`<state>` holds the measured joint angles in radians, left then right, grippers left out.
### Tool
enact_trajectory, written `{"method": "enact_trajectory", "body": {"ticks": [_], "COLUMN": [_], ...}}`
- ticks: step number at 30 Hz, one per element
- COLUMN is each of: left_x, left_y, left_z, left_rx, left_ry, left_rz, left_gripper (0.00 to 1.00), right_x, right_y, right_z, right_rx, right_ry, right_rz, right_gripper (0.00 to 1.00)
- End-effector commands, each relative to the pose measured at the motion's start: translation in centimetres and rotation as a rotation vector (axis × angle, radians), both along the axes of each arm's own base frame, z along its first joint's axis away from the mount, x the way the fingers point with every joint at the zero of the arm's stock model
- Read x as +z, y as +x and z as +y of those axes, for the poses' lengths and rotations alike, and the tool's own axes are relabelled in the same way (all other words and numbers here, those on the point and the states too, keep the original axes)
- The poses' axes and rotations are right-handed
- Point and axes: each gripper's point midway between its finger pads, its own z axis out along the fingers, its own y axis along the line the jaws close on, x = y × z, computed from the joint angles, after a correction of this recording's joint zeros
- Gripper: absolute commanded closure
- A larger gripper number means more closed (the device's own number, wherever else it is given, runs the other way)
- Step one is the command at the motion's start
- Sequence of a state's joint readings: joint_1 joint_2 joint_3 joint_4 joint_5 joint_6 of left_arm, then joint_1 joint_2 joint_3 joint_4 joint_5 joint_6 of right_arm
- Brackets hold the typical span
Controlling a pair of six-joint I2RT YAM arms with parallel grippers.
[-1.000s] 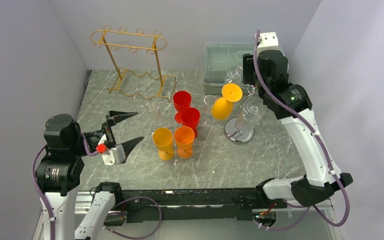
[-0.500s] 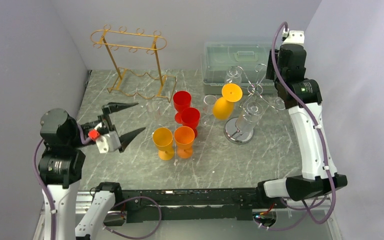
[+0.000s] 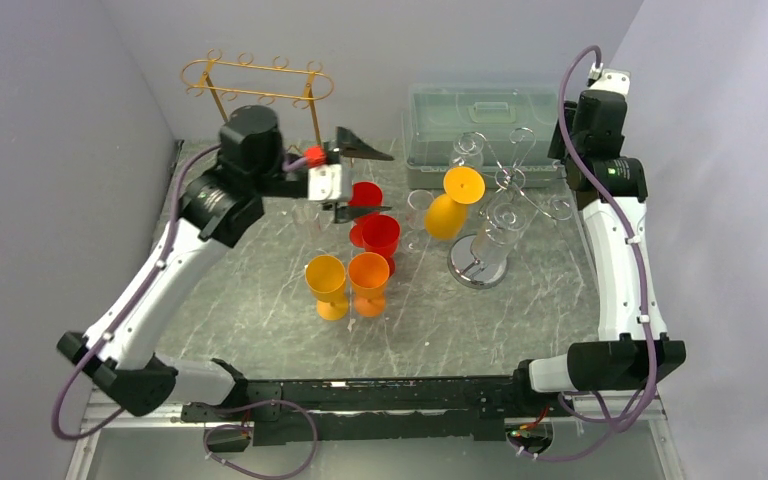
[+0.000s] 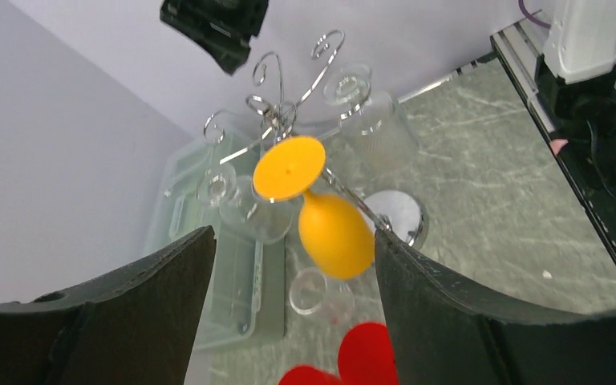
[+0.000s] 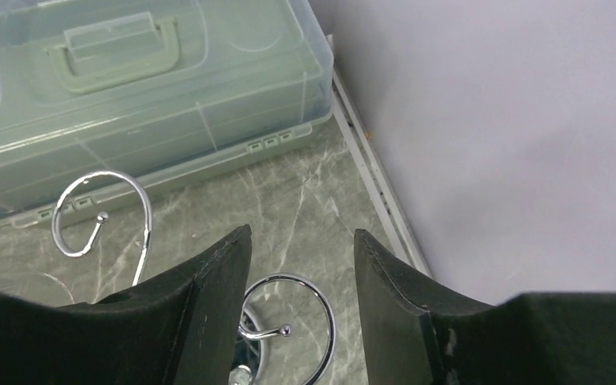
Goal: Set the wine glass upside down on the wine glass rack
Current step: Adjust the wine rack at the center of the board.
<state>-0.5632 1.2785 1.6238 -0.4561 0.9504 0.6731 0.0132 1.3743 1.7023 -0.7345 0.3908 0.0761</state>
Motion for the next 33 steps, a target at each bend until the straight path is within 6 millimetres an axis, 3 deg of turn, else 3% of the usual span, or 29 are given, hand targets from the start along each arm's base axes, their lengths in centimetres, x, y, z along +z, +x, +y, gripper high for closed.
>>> {"method": "enact_trajectory", "body": {"ticks": [1,6,10,18,27,33], "left_x": [3.6,4.7,3.4,0.3,-2.5,-2.8], "left_y": [0.9,2.3,3.4,6.4,7.3,7.6], "left_z": [-3.6,-9.3,-13.1,-18.6,-21.5,-22.6], "left_rx": [0.047,0.086,0.106,0.115,0.119,0.115], "left_ry": [-0.055,-0.100,-0.076,-0.058,-0.051,-0.074], "left_rz": [-0.042,0.142,0.273,0.432,0.518,0.518], "left_gripper": [0.22,0.24,0.26,0.43,0.44,0.46], "right_x": [0.4,-1.0,-1.4,-1.9,-1.9,-2.4], "right_y": [0.2,0.2,-0.2,-0.6,-0.8,-0.9], "right_z": [-0.6,-1.0,-1.0,-0.6,-0.8,-0.7], "right_rx": [-0.006,-0.006,0.000,0.017,0.009,0.012], "right_ry": [0.034,0.078,0.115,0.146,0.153,0.163], "right_rz": [-0.057,-0.042,-0.057,-0.073,-0.081,-0.081], "right_gripper": [0.48,0.50,0.50,0.51,0.52,0.53]}}
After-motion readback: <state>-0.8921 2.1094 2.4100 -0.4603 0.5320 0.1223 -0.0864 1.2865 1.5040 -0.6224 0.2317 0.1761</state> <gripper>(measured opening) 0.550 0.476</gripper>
